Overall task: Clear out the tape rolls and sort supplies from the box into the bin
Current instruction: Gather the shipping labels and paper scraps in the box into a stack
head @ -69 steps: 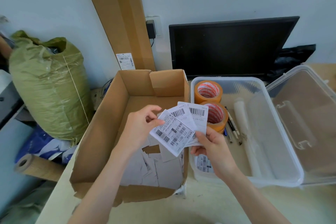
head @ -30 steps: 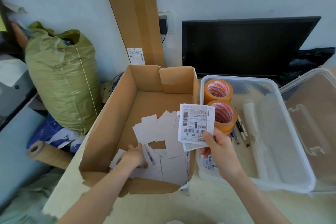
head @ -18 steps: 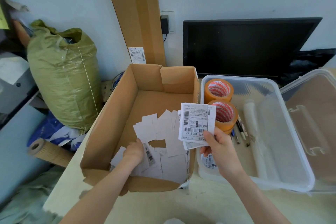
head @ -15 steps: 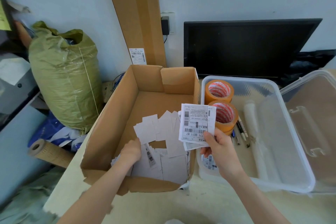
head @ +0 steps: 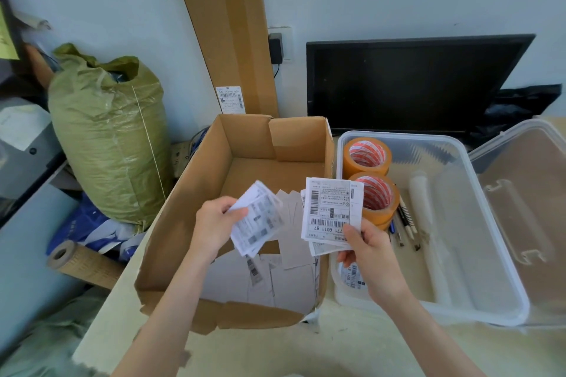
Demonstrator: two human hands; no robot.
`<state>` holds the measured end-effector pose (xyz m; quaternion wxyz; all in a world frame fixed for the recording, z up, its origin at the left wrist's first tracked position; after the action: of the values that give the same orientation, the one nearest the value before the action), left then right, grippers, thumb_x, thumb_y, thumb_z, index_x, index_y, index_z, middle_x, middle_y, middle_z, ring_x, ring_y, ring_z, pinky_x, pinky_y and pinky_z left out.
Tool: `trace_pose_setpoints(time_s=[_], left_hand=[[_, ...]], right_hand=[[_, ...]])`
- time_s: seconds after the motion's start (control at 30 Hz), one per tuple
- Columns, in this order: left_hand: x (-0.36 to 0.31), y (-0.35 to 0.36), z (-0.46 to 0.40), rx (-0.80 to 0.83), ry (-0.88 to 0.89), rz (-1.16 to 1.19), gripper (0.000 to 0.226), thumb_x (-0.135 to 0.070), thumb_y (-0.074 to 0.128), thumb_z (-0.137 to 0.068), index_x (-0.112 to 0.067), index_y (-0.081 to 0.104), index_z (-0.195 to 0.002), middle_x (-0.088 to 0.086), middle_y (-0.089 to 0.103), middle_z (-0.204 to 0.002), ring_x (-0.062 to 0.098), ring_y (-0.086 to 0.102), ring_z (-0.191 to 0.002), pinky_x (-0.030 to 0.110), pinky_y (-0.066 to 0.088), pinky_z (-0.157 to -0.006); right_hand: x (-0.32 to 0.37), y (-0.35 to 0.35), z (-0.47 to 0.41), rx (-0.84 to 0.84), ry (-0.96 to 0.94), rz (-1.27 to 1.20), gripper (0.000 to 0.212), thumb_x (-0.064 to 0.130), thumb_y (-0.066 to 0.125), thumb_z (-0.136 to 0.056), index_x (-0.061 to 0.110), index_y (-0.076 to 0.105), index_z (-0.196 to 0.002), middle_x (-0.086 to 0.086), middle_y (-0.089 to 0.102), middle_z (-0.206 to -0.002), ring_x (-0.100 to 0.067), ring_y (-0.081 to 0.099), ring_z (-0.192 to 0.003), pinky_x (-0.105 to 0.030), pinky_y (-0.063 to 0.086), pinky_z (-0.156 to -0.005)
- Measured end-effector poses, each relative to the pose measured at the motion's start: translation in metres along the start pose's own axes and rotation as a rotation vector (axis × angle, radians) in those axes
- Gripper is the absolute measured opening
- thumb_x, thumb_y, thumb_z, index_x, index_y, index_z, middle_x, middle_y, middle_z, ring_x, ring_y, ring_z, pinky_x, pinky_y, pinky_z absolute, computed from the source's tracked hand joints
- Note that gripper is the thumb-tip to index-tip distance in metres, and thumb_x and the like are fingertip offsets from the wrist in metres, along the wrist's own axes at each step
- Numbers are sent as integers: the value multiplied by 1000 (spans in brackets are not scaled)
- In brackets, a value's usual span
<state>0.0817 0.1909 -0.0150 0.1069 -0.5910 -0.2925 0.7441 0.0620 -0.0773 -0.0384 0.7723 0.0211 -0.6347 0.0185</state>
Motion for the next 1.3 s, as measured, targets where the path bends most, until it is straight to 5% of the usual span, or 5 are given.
trace_pose_setpoints(time_s=[0.27,0.83,0.97,1.1,1.3], left_hand=[[-40,18,29,-53,-108,662,13,-18,58,-93,-15,69,-99,-4,73,-93,11,70,-87,27,55,-75],[-57,103,66,-72,55,423,20,-28,49,-97,-15,61,-88,-9,66,-93,-1,62,-80,12,48,-59],[-64,90,59,64,110,414,6,-23,57,-93,-23,57,-100,-13,64,-98,7,61,-91,11,49,-69],[-85,69,43,90,294,363,47,-24,66,-88,-32,39,-126,-22,59,-112,-7,54,-103,4,42,-83],[-117,73,35,120,456,206,10,-19,56,-94,-26,60,-100,-21,61,-91,-7,57,-87,9,45,-65]], right_hand=[[1,-2,1,-27,0,-42,26,6,43,-100,14,62,-117,-14,71,-87,-14,54,-52,-25,46,-47],[8,1,4,55,-51,54,32,7,41,-100,19,56,-126,0,70,-99,-15,65,-69,-26,52,-53],[27,-8,5,128,-89,206,33,9,41,-101,26,54,-126,5,69,-105,-14,65,-70,-27,52,-51],[65,-28,-5,181,-292,703,17,15,43,-100,17,59,-106,-1,67,-97,-20,64,-84,-40,56,-67],[103,-34,-16,124,-480,859,8,21,52,-96,24,53,-89,18,54,-77,-5,58,-70,-19,44,-54]])
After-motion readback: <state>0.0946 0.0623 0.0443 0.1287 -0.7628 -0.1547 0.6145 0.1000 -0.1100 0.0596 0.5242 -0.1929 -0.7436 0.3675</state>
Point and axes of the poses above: each hand's wrist, its own z-axis away from the middle knuckle, its own y-axis out of the palm, x = y × z, the point moved 5 cm from there along -z, towards the middle knuckle
